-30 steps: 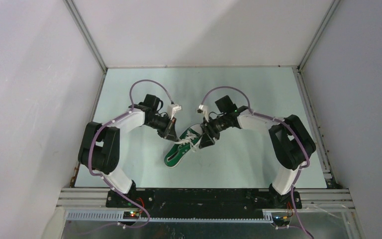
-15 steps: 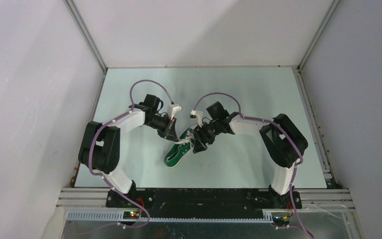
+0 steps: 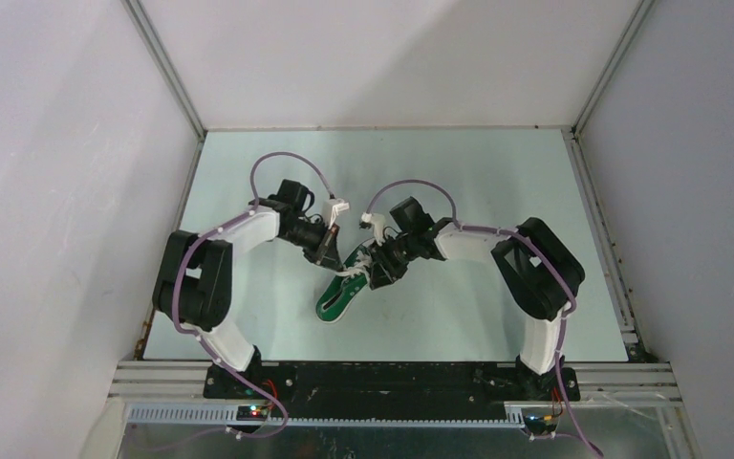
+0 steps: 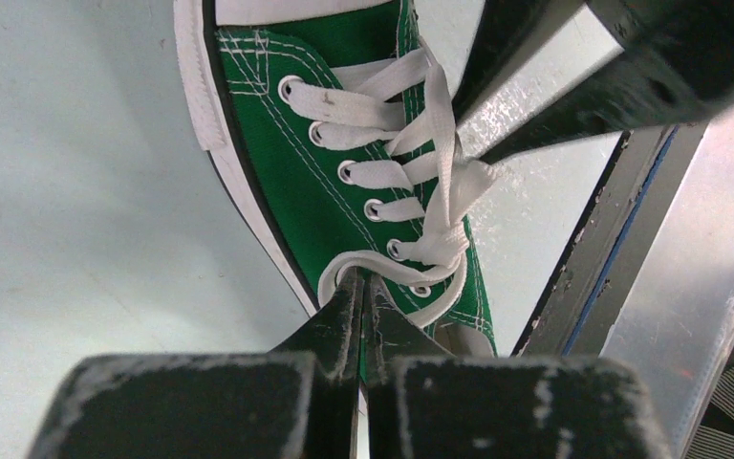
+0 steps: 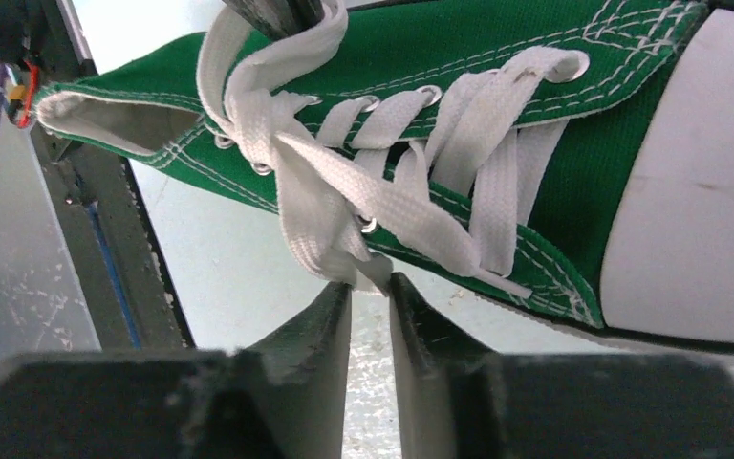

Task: Tie the shoes
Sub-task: Tie the shoelace on the shoe.

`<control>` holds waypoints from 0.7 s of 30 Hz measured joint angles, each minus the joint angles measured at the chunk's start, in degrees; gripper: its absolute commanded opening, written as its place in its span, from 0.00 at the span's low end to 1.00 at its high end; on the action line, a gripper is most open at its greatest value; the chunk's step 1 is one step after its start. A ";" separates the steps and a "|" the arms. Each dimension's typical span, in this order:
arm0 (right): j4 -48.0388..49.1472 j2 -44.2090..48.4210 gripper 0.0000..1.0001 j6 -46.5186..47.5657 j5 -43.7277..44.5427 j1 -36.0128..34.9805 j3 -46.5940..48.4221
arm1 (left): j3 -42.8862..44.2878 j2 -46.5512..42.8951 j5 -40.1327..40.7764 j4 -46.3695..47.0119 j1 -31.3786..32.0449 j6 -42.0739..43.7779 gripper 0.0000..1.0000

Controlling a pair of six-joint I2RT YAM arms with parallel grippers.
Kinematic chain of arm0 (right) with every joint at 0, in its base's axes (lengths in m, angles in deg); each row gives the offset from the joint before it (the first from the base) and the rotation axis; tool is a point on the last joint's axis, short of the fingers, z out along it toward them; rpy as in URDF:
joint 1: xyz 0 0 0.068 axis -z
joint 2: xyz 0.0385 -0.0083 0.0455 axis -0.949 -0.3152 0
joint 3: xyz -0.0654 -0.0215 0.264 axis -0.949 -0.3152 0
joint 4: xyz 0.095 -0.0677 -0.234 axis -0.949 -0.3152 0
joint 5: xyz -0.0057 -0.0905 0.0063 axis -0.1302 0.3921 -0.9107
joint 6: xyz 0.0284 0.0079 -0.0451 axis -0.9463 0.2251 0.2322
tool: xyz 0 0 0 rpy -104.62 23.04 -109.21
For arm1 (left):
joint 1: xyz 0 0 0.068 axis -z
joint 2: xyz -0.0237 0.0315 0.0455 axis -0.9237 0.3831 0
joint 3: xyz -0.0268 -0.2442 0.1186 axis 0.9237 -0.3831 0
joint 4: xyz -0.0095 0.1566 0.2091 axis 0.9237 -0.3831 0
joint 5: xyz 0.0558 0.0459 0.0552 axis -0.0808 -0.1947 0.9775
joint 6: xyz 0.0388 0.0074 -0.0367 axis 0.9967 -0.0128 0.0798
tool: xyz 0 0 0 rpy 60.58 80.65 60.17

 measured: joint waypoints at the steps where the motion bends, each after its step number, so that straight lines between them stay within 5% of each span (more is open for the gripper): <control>1: 0.02 -0.37 0.05 -0.13 0.00 0.00 0.22 | 0.22 0.04 -0.02 0.00 -0.02 0.00 0.00; 21: -9.51 0.59 0.00 2.80 -0.46 5.84 0.76 | -2.19 -2.91 13.14 -0.24 -4.42 -0.02 0.00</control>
